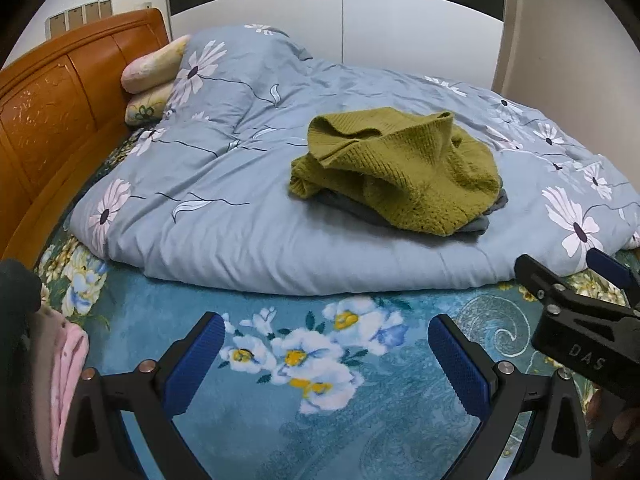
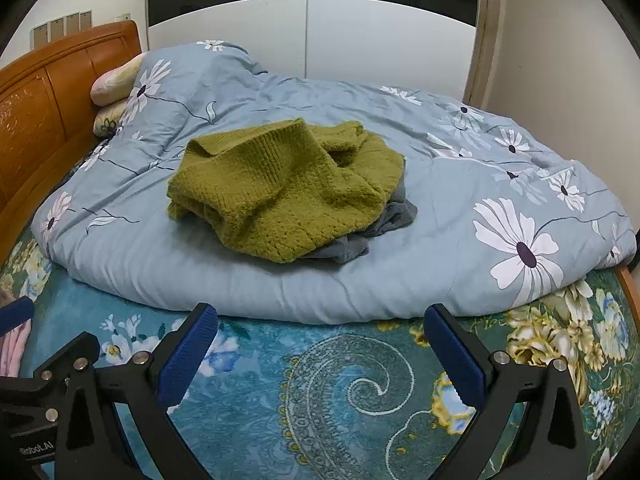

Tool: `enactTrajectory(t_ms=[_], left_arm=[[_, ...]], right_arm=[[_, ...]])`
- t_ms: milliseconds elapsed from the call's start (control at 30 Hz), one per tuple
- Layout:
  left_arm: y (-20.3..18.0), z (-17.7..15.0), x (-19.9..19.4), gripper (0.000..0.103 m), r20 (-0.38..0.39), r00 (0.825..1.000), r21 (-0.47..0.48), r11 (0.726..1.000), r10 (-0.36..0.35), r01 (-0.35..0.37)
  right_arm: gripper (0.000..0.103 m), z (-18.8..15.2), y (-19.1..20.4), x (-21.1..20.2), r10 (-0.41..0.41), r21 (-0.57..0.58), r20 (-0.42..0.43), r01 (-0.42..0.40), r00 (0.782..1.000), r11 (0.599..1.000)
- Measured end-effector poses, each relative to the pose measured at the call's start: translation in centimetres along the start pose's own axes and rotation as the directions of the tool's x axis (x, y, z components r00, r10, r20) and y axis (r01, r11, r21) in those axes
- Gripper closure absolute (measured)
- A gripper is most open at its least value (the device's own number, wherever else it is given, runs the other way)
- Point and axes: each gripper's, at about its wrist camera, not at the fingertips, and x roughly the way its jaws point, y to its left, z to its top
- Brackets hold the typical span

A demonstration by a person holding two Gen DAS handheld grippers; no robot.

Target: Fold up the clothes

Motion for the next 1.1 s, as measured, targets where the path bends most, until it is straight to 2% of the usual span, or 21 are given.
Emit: enactTrajectory(t_ms=[67,133,233,300,400,733,1100], left_arm=[[0.0,0.0,0.1,0.0,0.003,1.0,0.001,1.0,0.002,-0.002],[0.1,0.1,-0.5,0.0,0.041,0.999,0.02,1.0,0.005,-0.006],[-0.2,0.1,-0.5,0.0,0.046,0.999,0.026,1.0,0.014,-0.015],[-0.3,0.1,-0.3,0.0,0.037,0.999,0.023,1.0,0.014,-0.015],[-0.3,0.0,0.2,0.0,0.023,1.0,0.02,1.0,0.004,-0.004],[-0.8,0.3,2.2,0.0,0.018,0.999,-0.013,0.999,0.04,-0.04],[-0.2,0.4,3.4,0.0,-0.024,0.997,-0.04,0.997,0.071,-0.072]], right_arm=[[0.0,0.1,-0.1,0.2,-0.003,-0.002,-0.005,0.003,1.0,1.0],[0.0,-0.2,0.4,-0.2,-0.015,-0.023,0.02,0.016,1.0,1.0],[0.0,-0.4,1.2,-0.7,-0.023,-0.052,0.045,0.025,0.999,0.998],[0.0,0.4,1.5,0.2,-0.017,-0.069,0.022,0.018,1.0,0.997],[0.0,0.7,1.7,0.4,-0.018,-0.085,0.036,0.022,0.999,0.996],[0.0,1.5,1.4,2.2,-0.029,-0.096,0.03,0.031,0.999,0.995],[0.0,1.5,2.2,3.1,-0.024,-0.112,0.021,0.026,0.999,0.993]])
